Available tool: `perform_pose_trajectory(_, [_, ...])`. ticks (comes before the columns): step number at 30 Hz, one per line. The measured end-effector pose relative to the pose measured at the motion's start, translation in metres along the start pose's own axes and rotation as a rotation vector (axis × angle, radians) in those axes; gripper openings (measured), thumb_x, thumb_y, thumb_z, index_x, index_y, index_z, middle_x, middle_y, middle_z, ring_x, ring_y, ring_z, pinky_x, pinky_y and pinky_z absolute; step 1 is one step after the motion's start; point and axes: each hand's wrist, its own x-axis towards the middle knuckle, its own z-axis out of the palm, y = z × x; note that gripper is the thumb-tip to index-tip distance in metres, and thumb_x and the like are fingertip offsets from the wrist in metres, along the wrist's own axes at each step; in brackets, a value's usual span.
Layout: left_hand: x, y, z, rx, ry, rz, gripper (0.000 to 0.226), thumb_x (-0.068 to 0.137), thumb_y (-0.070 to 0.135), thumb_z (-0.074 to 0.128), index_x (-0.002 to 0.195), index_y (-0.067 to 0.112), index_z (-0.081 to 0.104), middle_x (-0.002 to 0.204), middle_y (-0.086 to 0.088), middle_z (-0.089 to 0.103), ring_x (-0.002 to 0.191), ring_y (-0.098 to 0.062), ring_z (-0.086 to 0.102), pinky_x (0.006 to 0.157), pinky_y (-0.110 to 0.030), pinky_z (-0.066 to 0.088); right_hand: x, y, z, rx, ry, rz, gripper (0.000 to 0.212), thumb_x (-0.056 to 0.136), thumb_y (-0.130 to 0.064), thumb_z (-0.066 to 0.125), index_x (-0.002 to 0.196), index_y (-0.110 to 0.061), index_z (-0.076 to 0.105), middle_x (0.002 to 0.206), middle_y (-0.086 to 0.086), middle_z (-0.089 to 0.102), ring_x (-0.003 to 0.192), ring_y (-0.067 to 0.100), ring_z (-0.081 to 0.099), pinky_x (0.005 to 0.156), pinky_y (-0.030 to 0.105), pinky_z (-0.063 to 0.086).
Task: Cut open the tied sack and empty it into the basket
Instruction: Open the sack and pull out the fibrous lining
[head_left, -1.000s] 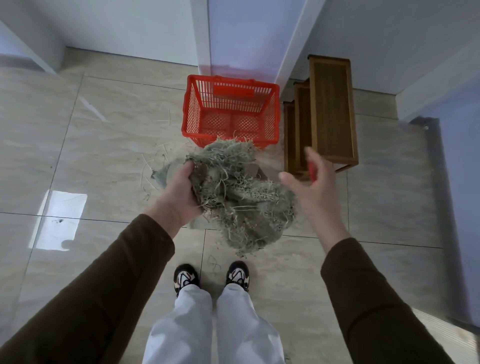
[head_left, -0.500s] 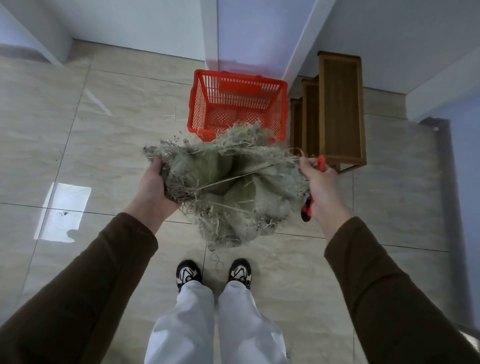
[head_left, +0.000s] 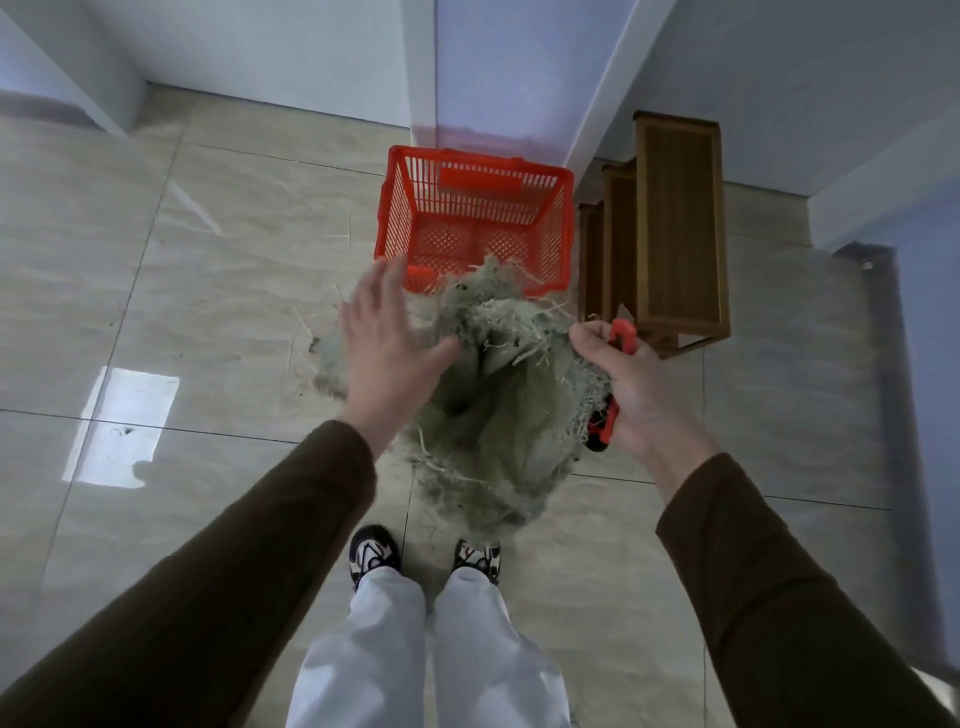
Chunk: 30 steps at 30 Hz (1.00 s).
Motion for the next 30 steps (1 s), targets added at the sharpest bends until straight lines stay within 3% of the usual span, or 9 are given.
perform_pose_trajectory(3, [0.016, 0.01, 0.031, 0.071, -0.299, -0.108, 0.099, 0.089, 0.011, 0.071, 0.167, 0.024, 0.011, 0.167, -0.011, 0.033, 0.154, -0.035, 0.033, 0.127, -0.05, 0.028, -0.008, -0.001, -0.01, -0.014, -0.083, 0.003, 0.012, 0.079, -0.02, 0.079, 0.073, -0.019, 0.069, 0.078, 0.004, 0.07, 0.079, 0.022, 0.07, 0.082, 0.039, 0.057])
perform_pose_trajectory(5, [0.023, 0.008, 0.039, -0.165, -0.416, -0.292, 0.061, 0.095, 0.003, 0.064, 0.151, 0.016, 0.046, 0.126, -0.008, 0.069, 0.111, -0.029, 0.069, 0.083, -0.031, 0.06, -0.01, 0.0, -0.026, -0.036, -0.021, 0.032, 0.018, 0.085, -0.017, 0.077, 0.073, -0.02, 0.065, 0.077, 0.007, 0.064, 0.077, 0.026, 0.064, 0.077, 0.037, 0.053])
perform_pose_trajectory(7, [0.021, 0.006, 0.045, -0.348, -0.399, -0.394, 0.03, 0.099, 0.002, 0.061, 0.124, 0.017, 0.069, 0.093, 0.001, 0.077, 0.074, -0.015, 0.073, 0.053, -0.02, 0.054, -0.007, 0.001, -0.043, -0.448, 0.166, 0.026, 0.013, 0.094, -0.024, 0.074, 0.084, -0.022, 0.067, 0.095, 0.008, 0.064, 0.089, 0.027, 0.062, 0.079, 0.035, 0.048])
perform_pose_trajectory(11, [-0.001, 0.011, 0.045, -0.577, -0.369, -0.403, 0.03, 0.098, 0.01, 0.065, 0.105, 0.038, 0.074, 0.076, 0.014, 0.08, 0.065, -0.013, 0.071, 0.059, -0.027, 0.057, -0.006, 0.005, -0.03, -1.218, 0.381, -0.311, 0.054, 0.082, -0.07, 0.07, 0.125, -0.038, 0.057, 0.133, -0.009, 0.047, 0.104, 0.008, 0.054, 0.082, 0.022, 0.045])
perform_pose_trajectory(15, [-0.009, 0.032, 0.038, -0.655, -0.425, -0.345, 0.032, 0.078, 0.021, 0.068, 0.082, 0.051, 0.078, 0.082, 0.007, 0.082, 0.07, -0.019, 0.077, 0.067, -0.036, 0.063, 0.003, 0.019, 0.029, -1.23, 0.004, -0.346, 0.071, 0.075, -0.069, 0.079, 0.129, -0.033, 0.049, 0.122, -0.011, 0.064, 0.102, 0.013, 0.066, 0.078, 0.034, 0.058])
perform_pose_trajectory(18, [-0.007, 0.034, 0.03, -0.63, -0.403, -0.26, 0.023, 0.083, 0.019, 0.074, 0.082, 0.041, 0.078, 0.08, 0.013, 0.081, 0.071, -0.008, 0.078, 0.061, -0.023, 0.061, 0.009, 0.025, 0.039, -1.256, 0.111, -0.372, 0.041, 0.092, -0.031, 0.076, 0.126, -0.027, 0.053, 0.108, 0.0, 0.072, 0.09, 0.022, 0.071, 0.074, 0.043, 0.06])
perform_pose_trajectory(21, [-0.006, 0.024, 0.023, -0.553, -0.335, -0.222, 0.028, 0.093, 0.015, 0.076, 0.092, 0.042, 0.07, 0.084, 0.015, 0.08, 0.065, 0.007, 0.071, 0.052, -0.01, 0.051, 0.013, 0.023, 0.026, -0.944, 0.155, -0.366, 0.008, 0.101, -0.024, 0.068, 0.106, -0.027, 0.064, 0.087, -0.007, 0.068, 0.061, 0.004, 0.06, 0.054, 0.023, 0.049])
perform_pose_trajectory(25, [-0.007, 0.012, 0.014, -0.533, -0.234, -0.294, 0.024, 0.097, 0.014, 0.072, 0.093, 0.038, 0.072, 0.079, 0.016, 0.08, 0.064, -0.003, 0.073, 0.053, -0.021, 0.056, 0.013, 0.013, 0.011, -0.626, 0.021, -0.212, 0.007, 0.104, -0.027, 0.063, 0.098, -0.031, 0.063, 0.082, -0.004, 0.056, 0.055, -0.003, 0.054, 0.053, 0.013, 0.046])
perform_pose_trajectory(30, [-0.003, 0.008, 0.005, -0.786, -0.317, -0.561, 0.016, 0.103, 0.004, 0.062, 0.113, 0.002, 0.073, 0.088, -0.017, 0.077, 0.059, -0.024, 0.066, 0.046, -0.032, 0.058, 0.015, 0.013, 0.003, -0.629, 0.132, -0.236, 0.025, 0.107, -0.03, 0.056, 0.083, -0.03, 0.054, 0.084, 0.005, 0.051, 0.077, 0.014, 0.054, 0.065, 0.026, 0.041])
